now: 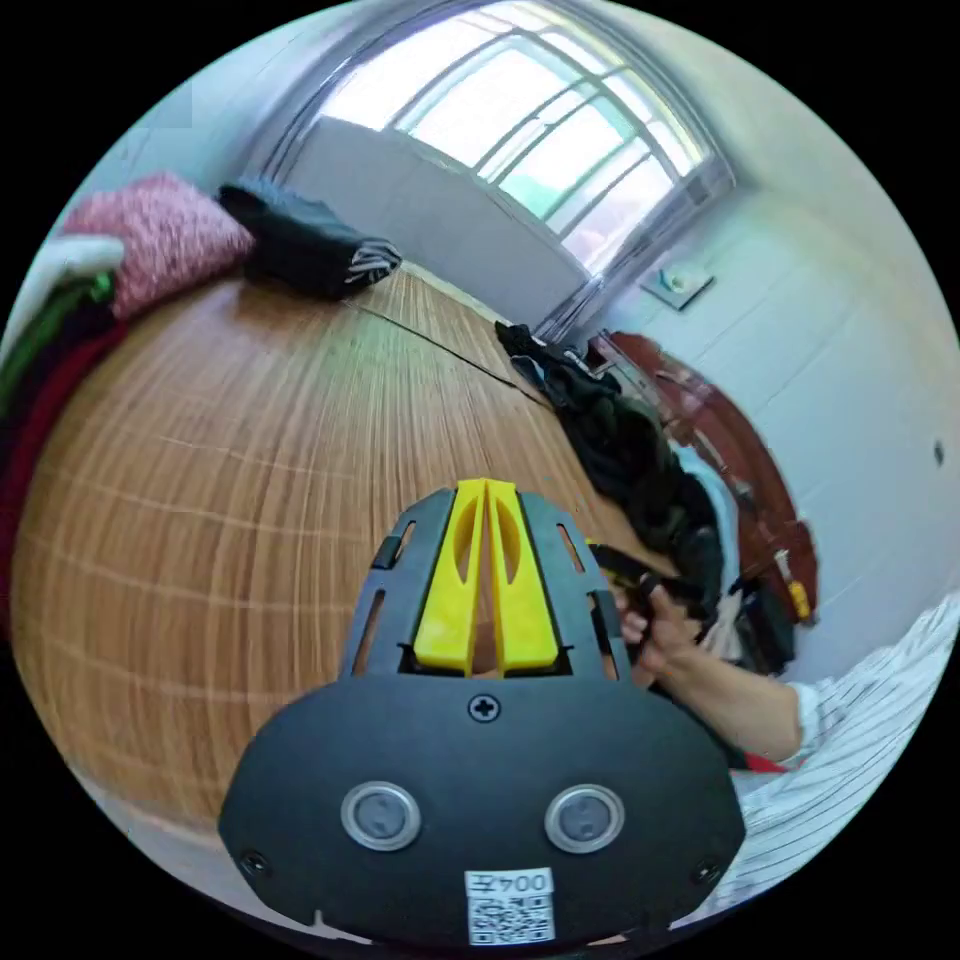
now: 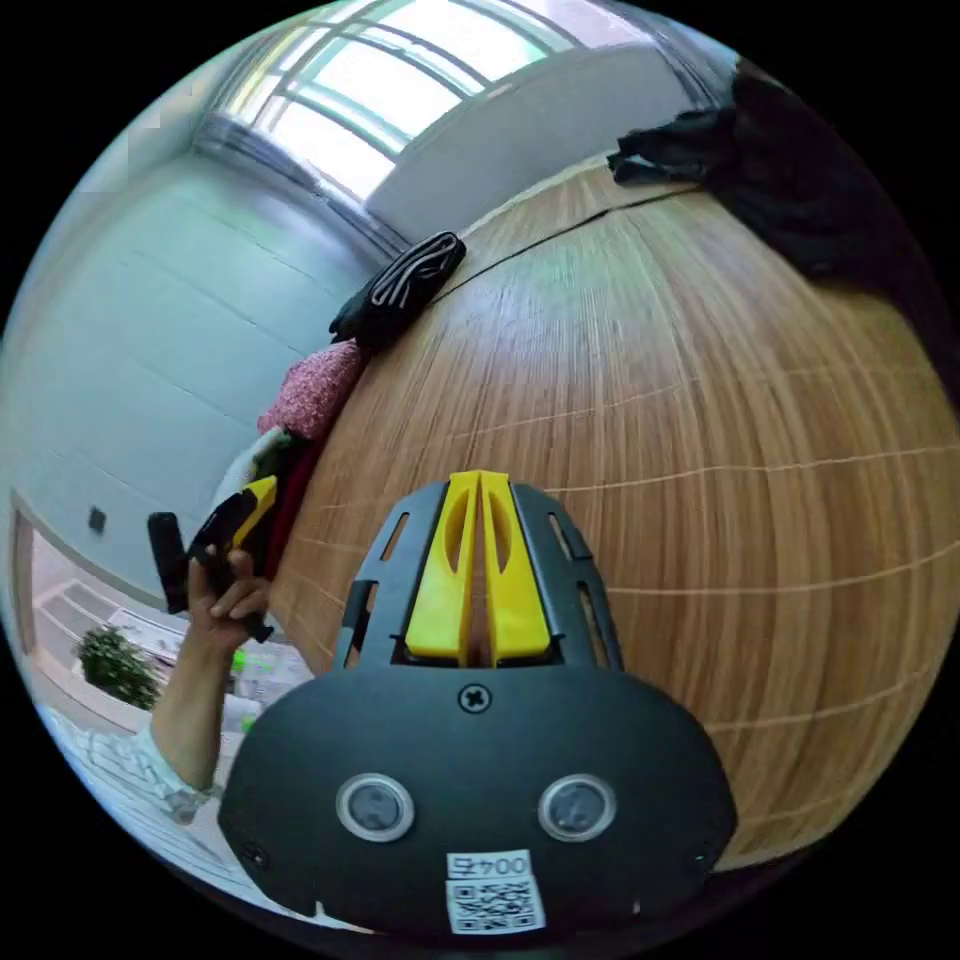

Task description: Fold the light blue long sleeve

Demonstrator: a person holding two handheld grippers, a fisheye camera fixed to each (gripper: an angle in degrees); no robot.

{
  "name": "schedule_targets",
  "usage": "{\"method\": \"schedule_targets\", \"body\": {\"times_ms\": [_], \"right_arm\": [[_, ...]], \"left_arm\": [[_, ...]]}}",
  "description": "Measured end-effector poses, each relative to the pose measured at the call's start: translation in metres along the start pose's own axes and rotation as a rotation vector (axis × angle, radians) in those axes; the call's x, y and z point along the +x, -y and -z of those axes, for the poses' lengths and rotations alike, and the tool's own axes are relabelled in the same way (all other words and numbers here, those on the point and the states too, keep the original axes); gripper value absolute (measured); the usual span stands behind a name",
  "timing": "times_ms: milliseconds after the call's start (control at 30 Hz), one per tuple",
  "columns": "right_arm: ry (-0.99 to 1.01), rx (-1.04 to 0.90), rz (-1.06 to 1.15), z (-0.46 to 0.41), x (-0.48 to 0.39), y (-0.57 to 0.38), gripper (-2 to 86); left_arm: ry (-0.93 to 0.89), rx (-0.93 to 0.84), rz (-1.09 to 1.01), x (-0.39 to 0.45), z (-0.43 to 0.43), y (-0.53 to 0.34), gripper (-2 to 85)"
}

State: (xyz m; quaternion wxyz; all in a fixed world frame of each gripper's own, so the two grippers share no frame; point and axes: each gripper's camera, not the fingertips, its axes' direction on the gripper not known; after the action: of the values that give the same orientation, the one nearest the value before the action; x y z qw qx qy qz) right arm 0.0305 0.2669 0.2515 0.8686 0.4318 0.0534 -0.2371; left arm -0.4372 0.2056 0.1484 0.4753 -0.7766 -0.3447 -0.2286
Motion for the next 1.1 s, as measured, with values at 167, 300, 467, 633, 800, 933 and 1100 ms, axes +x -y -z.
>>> {"method": "schedule_targets", "body": {"times_ms": [167,300,467,633,800,933,1100], "right_arm": [[-0.536,0.276,0.398,0.121,-0.086,-0.104,3.8],[-0.39,0.074,0.309,0.175,-0.047,-0.13,0.6],[-0.084,0.172,0.158,0.282,0.005,-0.178,-0.4],[0.439,0.214,-0.058,0.343,0.079,-0.21,1.0],[0.539,0.282,-0.095,0.383,0.114,-0.238,4.7],[0.626,0.335,-0.134,0.398,0.141,-0.236,3.6],[0.731,0.325,-0.229,0.387,0.167,-0.226,0.1]], "left_arm": [[0.16,0.211,-0.057,0.043,0.07,-0.133,1.1],[0.111,0.339,0.003,0.043,0.108,-0.204,2.0],[-0.03,0.381,0.039,0.038,0.11,-0.272,1.0],[-0.224,0.352,0.1,0.024,0.079,-0.311,0.4],[-0.359,0.297,0.208,0.0,0.042,-0.346,0.2],[-0.396,0.218,0.288,-0.028,0.008,-0.371,0.2],[-0.341,0.151,0.296,-0.052,-0.01,-0.374,0.2]]}}
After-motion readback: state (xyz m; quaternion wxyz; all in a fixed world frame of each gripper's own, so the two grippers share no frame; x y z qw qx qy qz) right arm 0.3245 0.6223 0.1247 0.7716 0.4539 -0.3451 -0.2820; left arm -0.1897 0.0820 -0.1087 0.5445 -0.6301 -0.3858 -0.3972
